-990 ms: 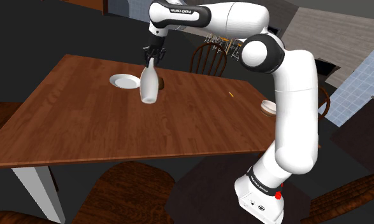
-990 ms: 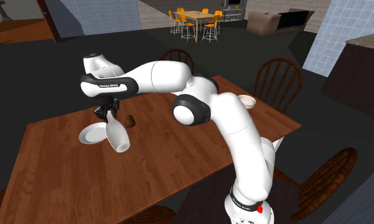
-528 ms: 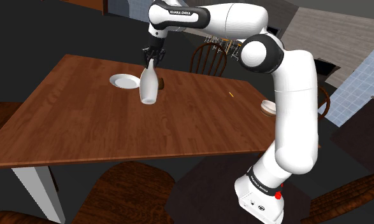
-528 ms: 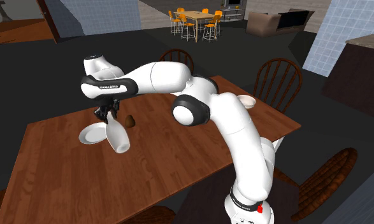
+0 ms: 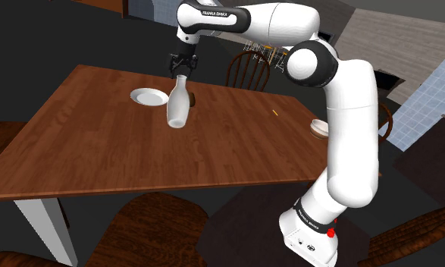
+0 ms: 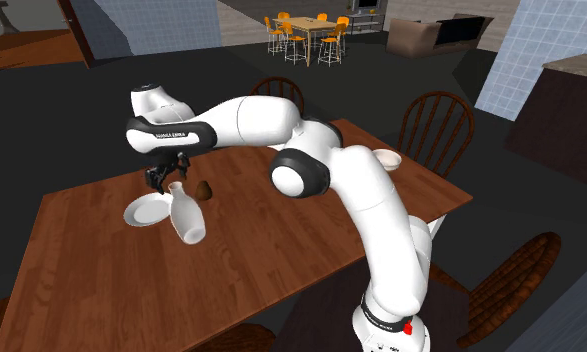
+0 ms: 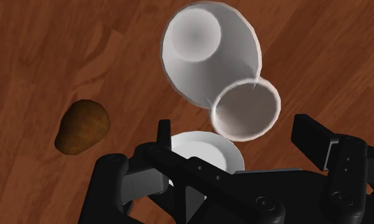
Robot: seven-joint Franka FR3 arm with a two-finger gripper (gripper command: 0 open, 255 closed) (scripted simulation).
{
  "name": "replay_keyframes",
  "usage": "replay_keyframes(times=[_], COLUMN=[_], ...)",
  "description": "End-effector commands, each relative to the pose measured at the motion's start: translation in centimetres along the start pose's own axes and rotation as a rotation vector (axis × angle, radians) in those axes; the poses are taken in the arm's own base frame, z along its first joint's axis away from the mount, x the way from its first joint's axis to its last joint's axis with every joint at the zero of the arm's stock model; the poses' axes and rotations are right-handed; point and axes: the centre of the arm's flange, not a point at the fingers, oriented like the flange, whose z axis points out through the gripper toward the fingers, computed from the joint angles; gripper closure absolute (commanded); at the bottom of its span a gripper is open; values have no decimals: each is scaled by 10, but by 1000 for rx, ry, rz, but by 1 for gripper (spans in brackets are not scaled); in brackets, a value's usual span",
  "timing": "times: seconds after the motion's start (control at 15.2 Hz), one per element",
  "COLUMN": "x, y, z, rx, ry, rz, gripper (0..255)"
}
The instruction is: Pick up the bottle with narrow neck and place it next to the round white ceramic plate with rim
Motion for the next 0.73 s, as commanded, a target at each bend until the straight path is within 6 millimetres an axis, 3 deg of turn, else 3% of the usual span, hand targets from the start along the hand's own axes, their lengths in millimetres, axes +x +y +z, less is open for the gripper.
replay_keyframes(times=[0.0,0.13,0.66], x=[0,0,0], y=[0,0,0], z=[-21,-45,-45], rx=[0,0,0], ry=[0,0,0], rz=[0,0,0], gripper=[0,0,0])
